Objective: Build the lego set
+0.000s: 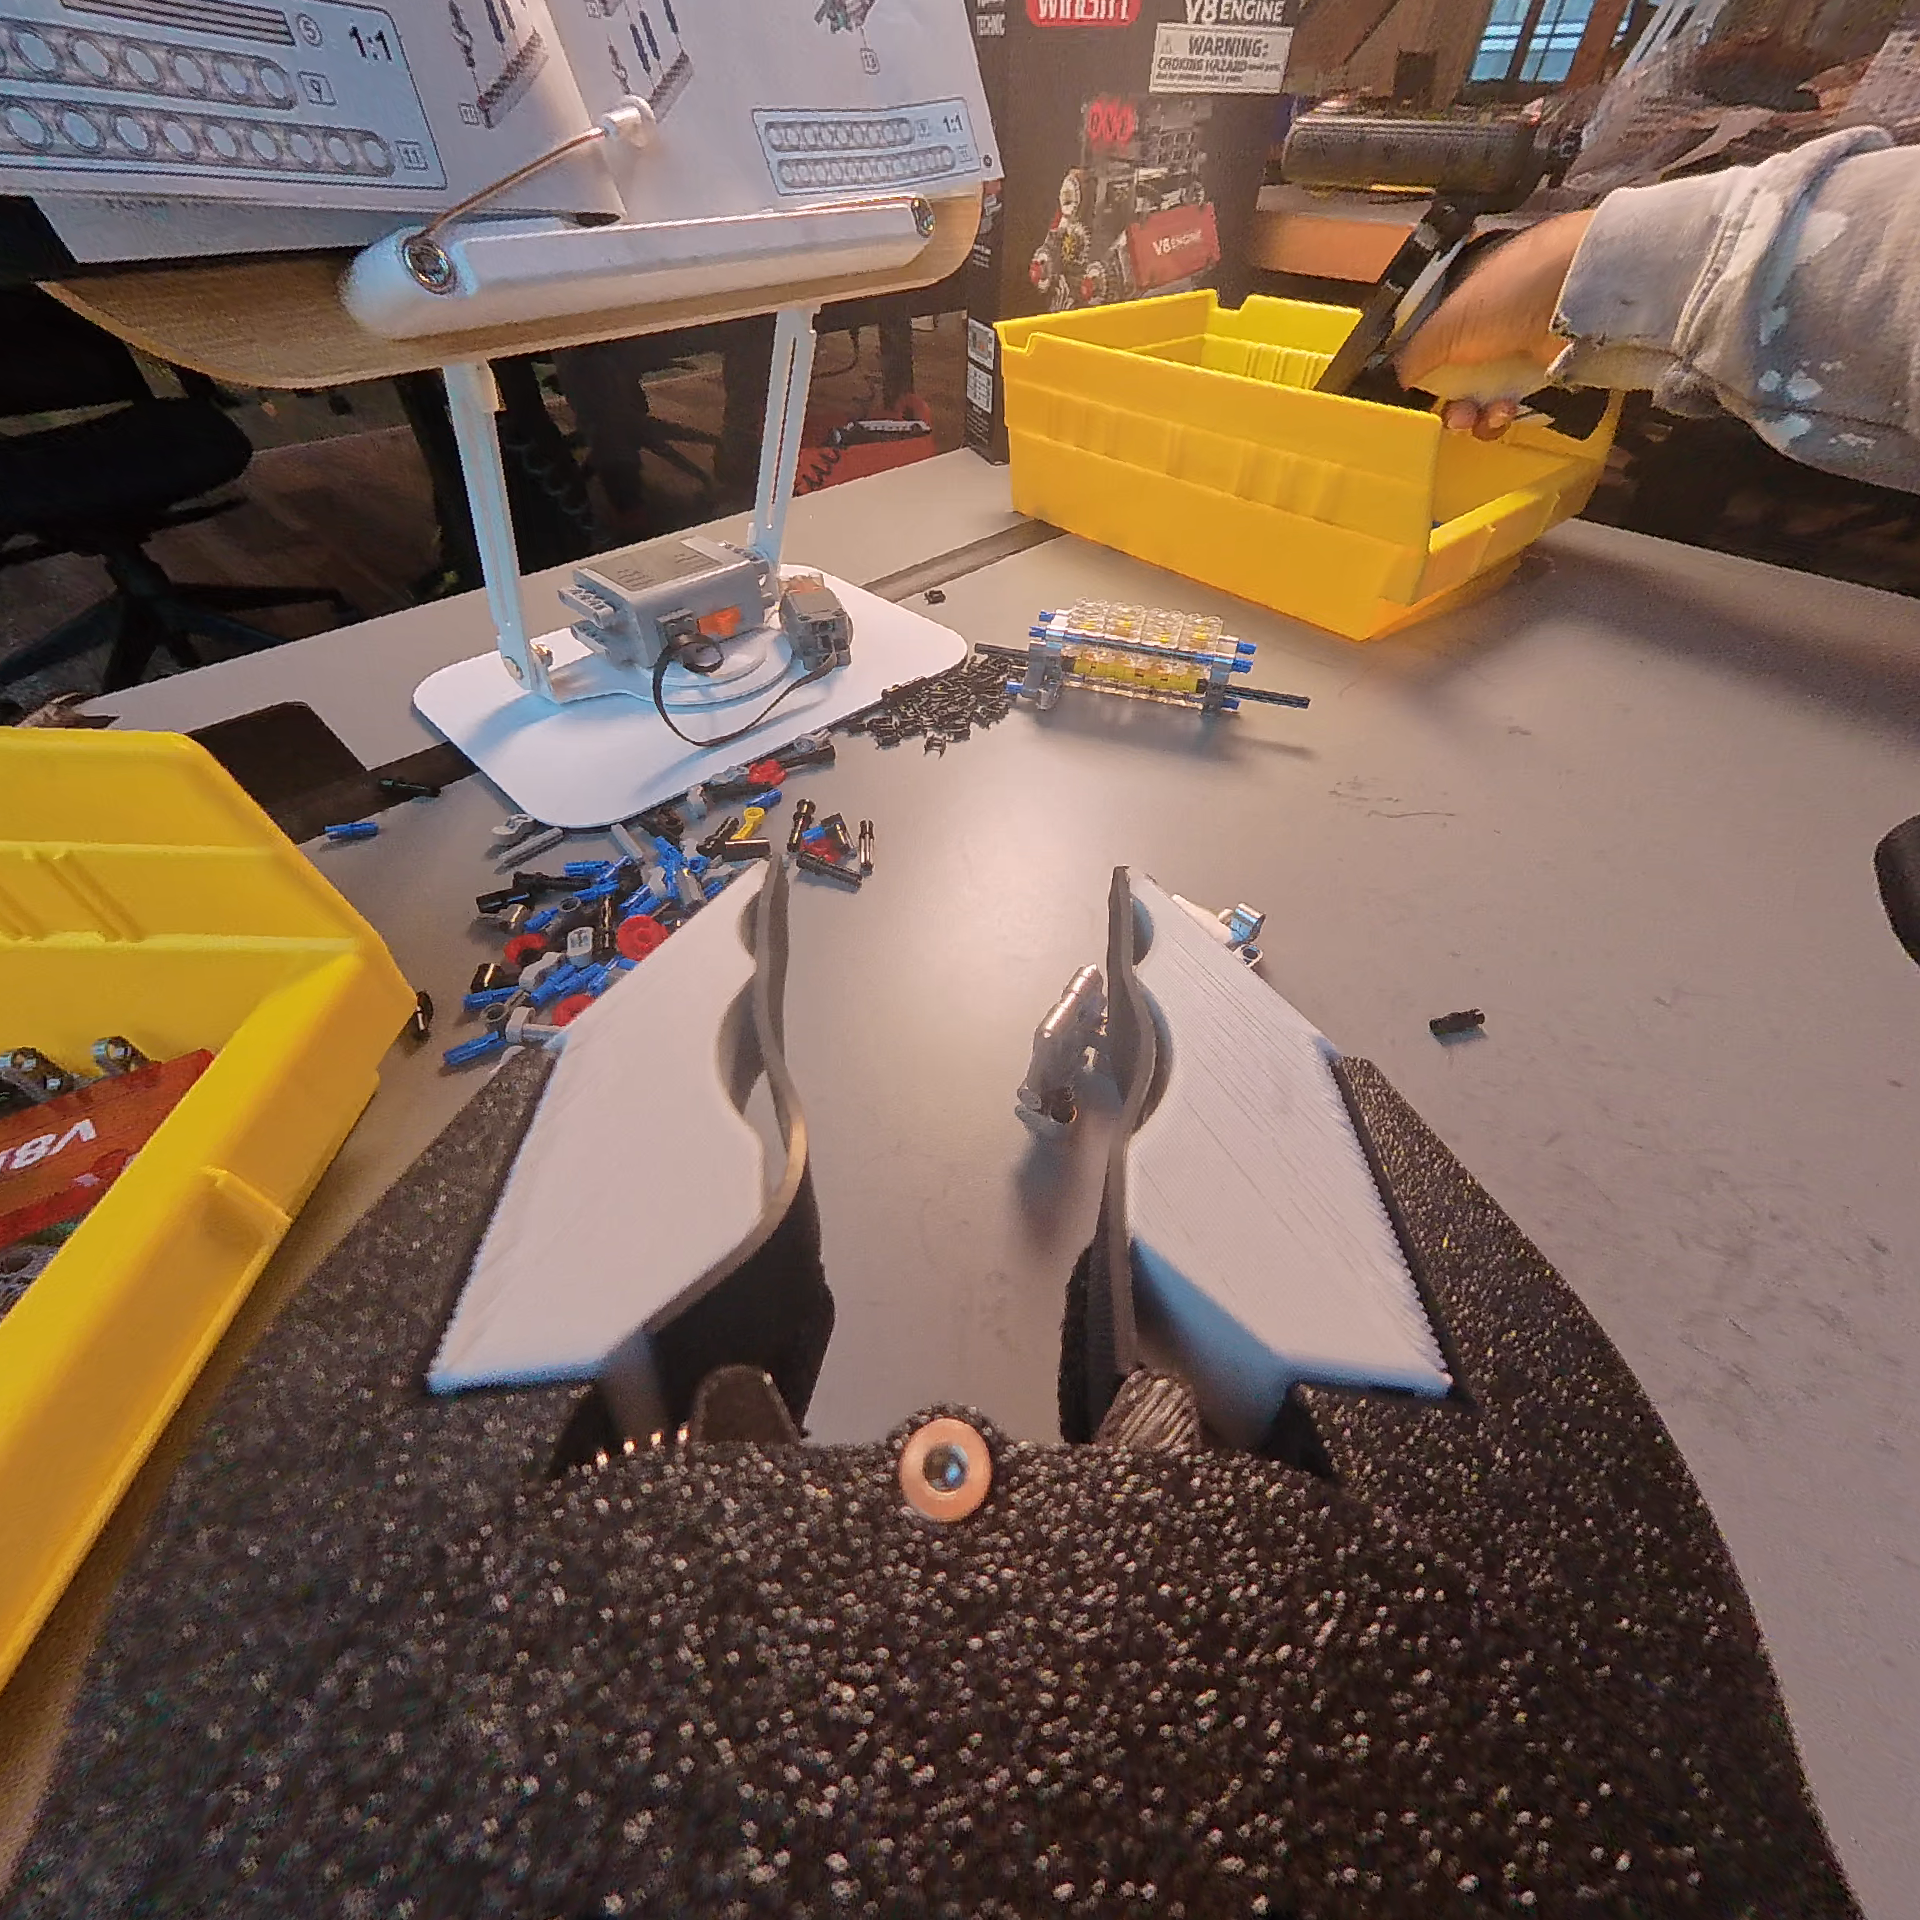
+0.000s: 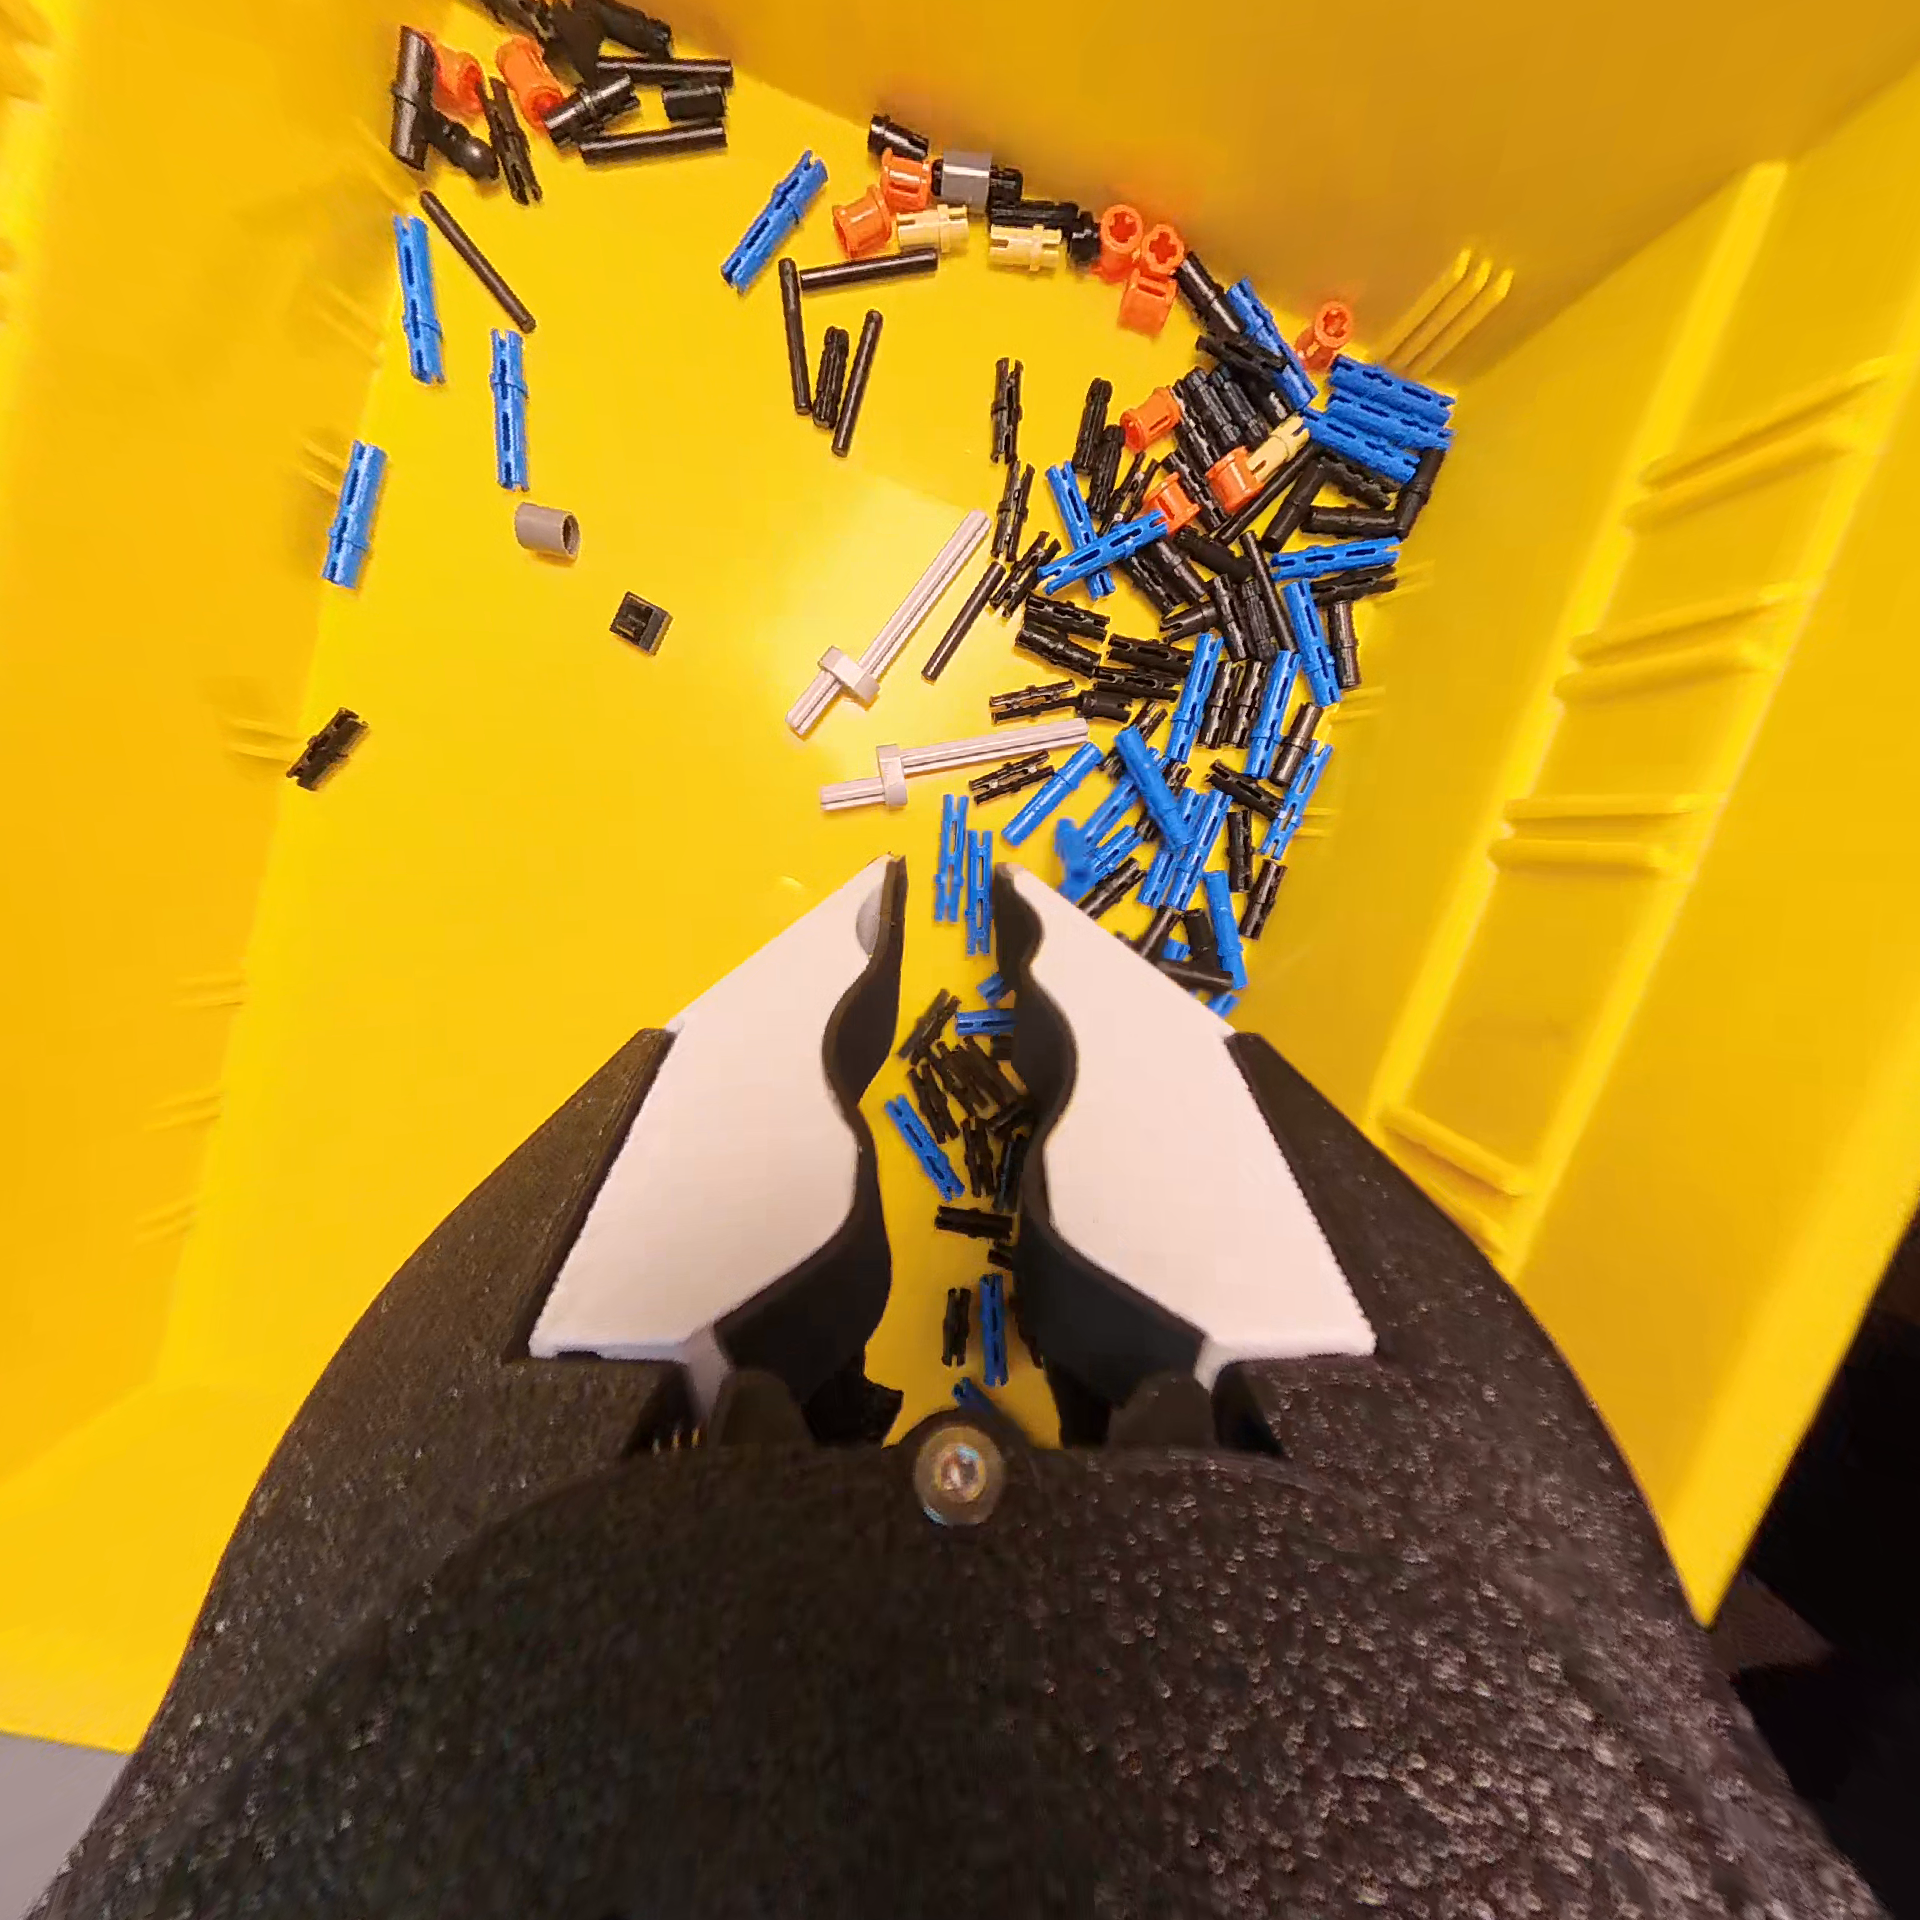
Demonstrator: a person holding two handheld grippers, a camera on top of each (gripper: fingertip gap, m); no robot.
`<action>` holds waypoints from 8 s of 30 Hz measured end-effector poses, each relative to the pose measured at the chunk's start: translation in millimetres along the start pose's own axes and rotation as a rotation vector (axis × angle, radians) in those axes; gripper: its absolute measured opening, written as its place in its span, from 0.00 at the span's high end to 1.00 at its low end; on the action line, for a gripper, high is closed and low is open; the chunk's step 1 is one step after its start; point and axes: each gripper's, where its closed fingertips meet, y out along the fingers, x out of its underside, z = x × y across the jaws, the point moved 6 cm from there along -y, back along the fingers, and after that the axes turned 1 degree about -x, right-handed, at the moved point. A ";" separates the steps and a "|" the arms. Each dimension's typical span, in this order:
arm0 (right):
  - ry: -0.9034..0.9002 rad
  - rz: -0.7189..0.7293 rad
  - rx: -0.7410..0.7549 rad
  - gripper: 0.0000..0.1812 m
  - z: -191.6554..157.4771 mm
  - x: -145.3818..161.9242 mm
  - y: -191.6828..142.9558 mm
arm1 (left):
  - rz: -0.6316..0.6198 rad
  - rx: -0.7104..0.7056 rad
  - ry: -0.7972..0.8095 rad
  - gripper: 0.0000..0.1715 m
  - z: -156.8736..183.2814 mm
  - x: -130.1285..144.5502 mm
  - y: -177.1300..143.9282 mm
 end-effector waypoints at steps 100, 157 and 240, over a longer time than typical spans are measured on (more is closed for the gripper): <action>0.087 0.174 -0.039 0.90 8.2 -14.9 1.5 | -0.064 0.026 0.060 0.66 9.7 8.5 6.9; -0.640 0.503 -0.257 0.98 -202.7 29.7 -179.1 | -0.062 0.030 0.079 0.66 11.7 5.0 6.2; -0.134 0.528 -0.177 0.98 -63.6 -21.0 -99.7 | -0.062 0.057 0.093 0.67 14.4 3.3 3.9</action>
